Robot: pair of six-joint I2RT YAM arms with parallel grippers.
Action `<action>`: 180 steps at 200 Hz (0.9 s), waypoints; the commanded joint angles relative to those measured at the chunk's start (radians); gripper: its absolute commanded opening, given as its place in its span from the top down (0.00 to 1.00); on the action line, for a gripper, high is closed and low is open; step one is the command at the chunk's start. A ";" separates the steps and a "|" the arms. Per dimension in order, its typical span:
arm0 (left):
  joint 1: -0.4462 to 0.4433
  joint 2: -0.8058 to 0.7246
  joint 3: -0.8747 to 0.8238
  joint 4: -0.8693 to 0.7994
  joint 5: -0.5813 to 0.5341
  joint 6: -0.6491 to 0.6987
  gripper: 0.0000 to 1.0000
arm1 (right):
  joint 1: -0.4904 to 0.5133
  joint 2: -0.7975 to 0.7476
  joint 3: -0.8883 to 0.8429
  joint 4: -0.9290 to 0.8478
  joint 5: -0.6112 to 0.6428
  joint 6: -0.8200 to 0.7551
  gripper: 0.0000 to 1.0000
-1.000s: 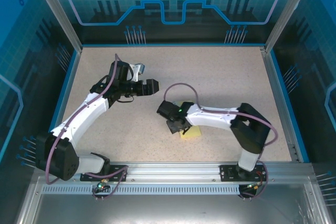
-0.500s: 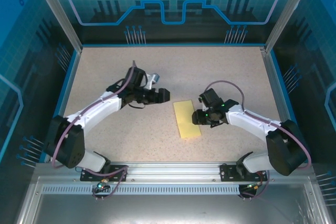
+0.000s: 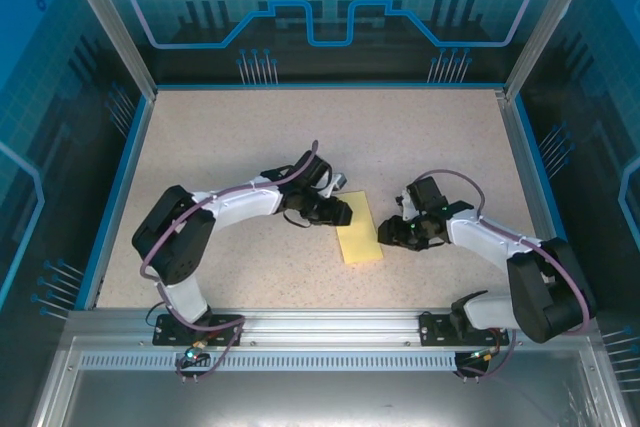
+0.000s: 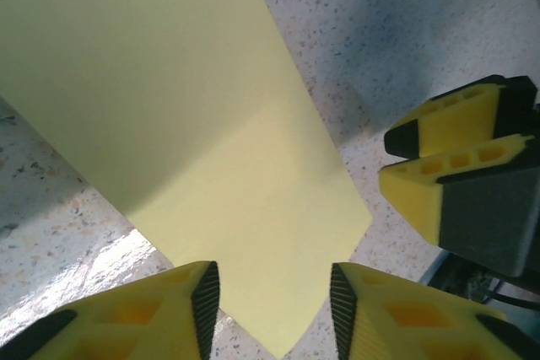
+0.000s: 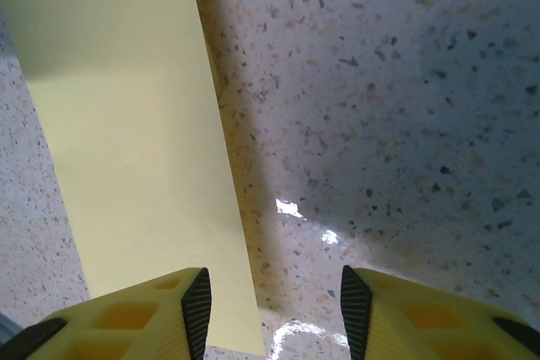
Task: Fold a paper plane with a square sheet of paper (pick it up from the middle)
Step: Turn over the paper at the center of the table, then third fold the triangle at the center of the table.
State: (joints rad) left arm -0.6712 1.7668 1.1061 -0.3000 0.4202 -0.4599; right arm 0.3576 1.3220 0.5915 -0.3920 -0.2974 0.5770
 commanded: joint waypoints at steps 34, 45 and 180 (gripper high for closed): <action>-0.035 0.084 0.055 -0.061 -0.067 0.070 0.71 | -0.031 0.030 -0.028 0.065 -0.107 0.017 0.53; -0.034 0.091 0.058 -0.070 -0.077 0.077 0.73 | -0.031 0.038 -0.032 0.079 -0.120 0.021 0.53; -0.033 0.157 0.076 -0.098 -0.114 0.115 0.78 | -0.031 0.083 -0.030 0.125 -0.251 0.065 0.63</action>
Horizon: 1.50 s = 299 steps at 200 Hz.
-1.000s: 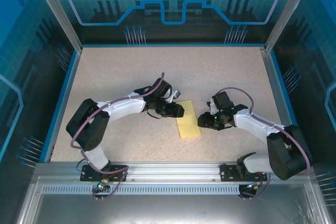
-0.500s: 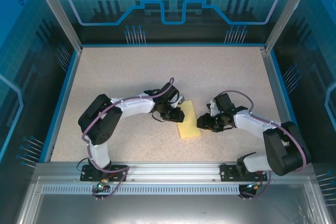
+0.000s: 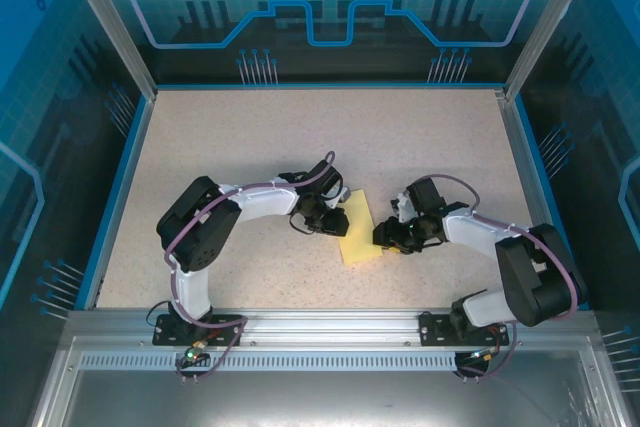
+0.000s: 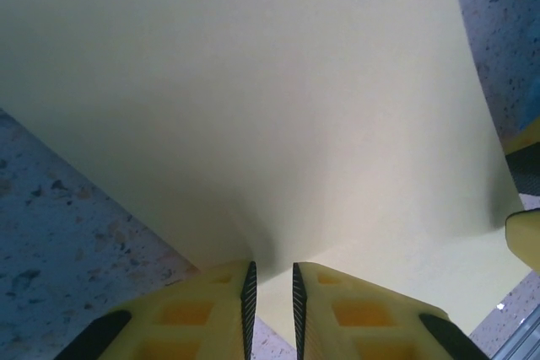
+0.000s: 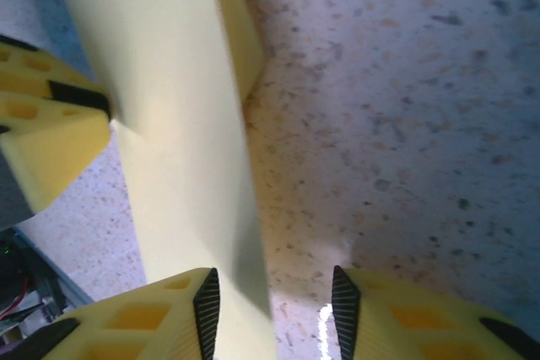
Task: Fold a paper plane with a square sheet of paper (pick it up from the middle)
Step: Third fold the triangle at the center of the table.
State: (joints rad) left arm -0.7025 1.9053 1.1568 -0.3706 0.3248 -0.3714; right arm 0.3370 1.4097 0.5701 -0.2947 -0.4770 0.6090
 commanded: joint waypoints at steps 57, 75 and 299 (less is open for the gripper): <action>-0.002 0.029 0.023 -0.022 -0.022 0.028 0.78 | -0.008 -0.051 0.020 -0.066 -0.068 0.026 0.77; -0.003 0.032 0.024 -0.022 -0.024 0.030 0.78 | -0.007 -0.066 0.025 -0.085 -0.070 0.026 0.79; -0.002 0.019 0.032 -0.005 0.007 0.031 0.79 | 0.075 0.003 0.132 0.033 -0.108 0.138 0.90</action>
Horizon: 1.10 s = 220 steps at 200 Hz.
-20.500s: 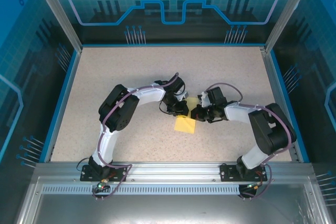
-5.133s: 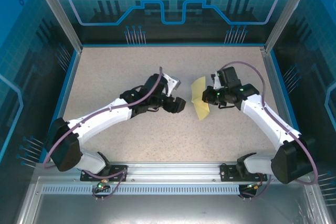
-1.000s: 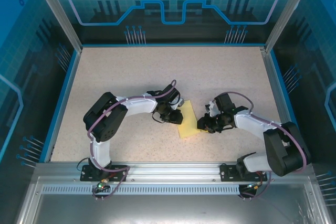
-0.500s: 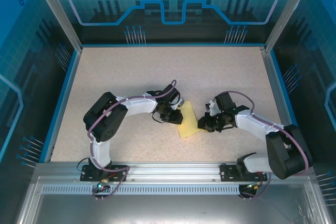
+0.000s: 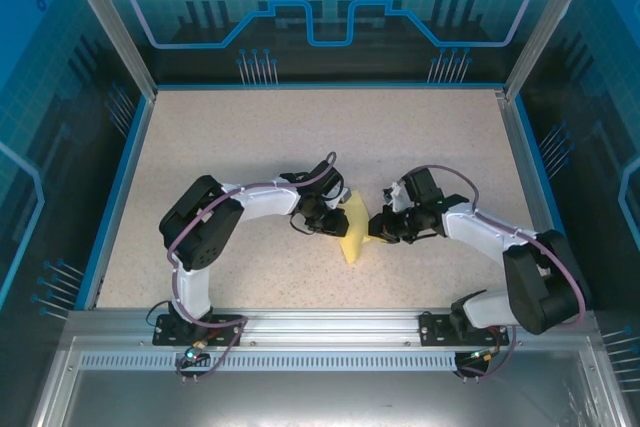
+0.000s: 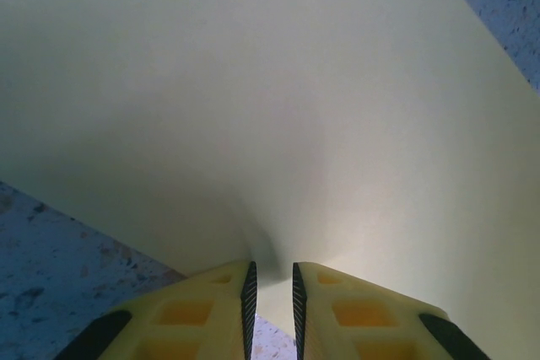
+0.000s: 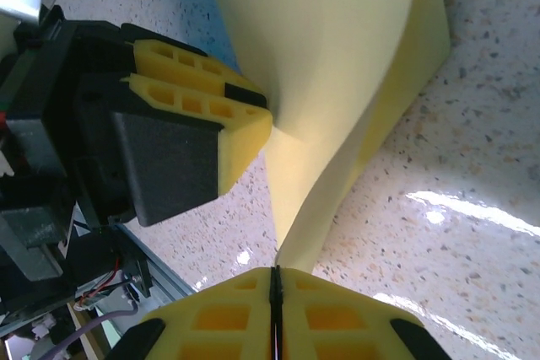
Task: Fold a paper plane with a square sheet of paper (pick it up from the middle)
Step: Third fold the triangle at the center of the table.
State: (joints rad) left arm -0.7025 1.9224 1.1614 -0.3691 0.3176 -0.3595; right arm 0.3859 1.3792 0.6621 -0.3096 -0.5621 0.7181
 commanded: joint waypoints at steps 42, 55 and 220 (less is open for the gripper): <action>0.003 -0.033 0.024 0.006 0.044 0.006 0.78 | 0.051 0.108 0.064 0.091 -0.018 0.036 0.91; 0.007 -0.043 0.020 0.013 0.050 0.002 0.78 | 0.054 0.130 0.070 0.105 -0.016 0.041 0.91; 0.108 -0.030 0.052 0.010 0.071 0.036 0.77 | 0.080 0.304 0.125 0.158 0.031 0.049 0.90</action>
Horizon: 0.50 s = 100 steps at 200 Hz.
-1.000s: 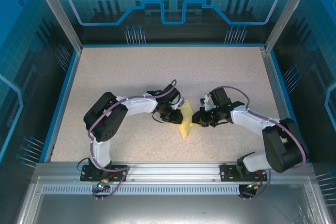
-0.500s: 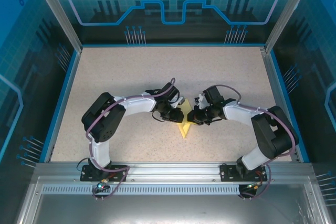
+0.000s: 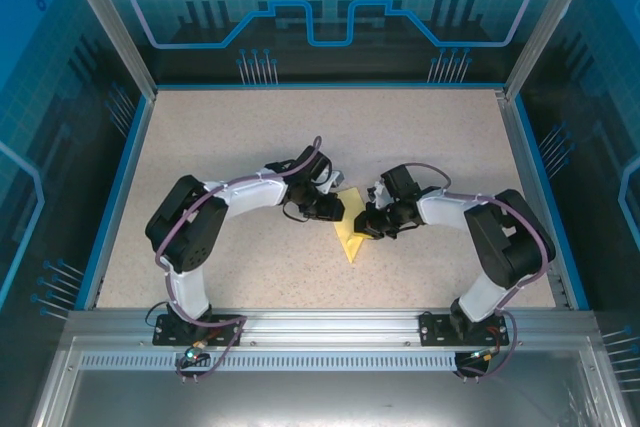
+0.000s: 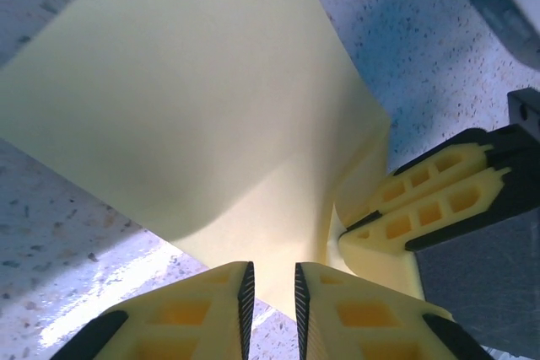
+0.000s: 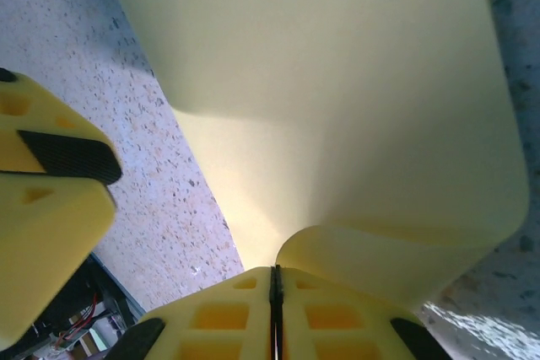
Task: Fold a paper plane with a square sheet of paper (pick it up from the middle)
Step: Third fold the triangle at the center of the table.
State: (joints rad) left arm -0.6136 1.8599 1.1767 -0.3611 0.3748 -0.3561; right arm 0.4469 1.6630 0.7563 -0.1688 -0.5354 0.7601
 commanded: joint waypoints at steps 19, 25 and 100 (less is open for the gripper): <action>0.023 0.064 0.058 0.002 0.012 0.043 0.77 | 0.022 0.030 0.037 0.019 0.006 0.011 0.90; 0.025 0.074 0.065 0.001 0.012 0.044 0.77 | 0.022 0.032 0.039 0.019 0.007 0.012 0.90; 0.026 0.135 0.104 -0.029 0.018 0.063 0.78 | 0.027 0.062 0.056 0.021 0.031 0.020 0.90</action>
State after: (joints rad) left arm -0.5907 1.9816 1.2499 -0.3622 0.3744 -0.3294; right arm 0.4587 1.7016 0.7933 -0.1551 -0.5228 0.7647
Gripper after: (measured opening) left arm 0.225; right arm 0.105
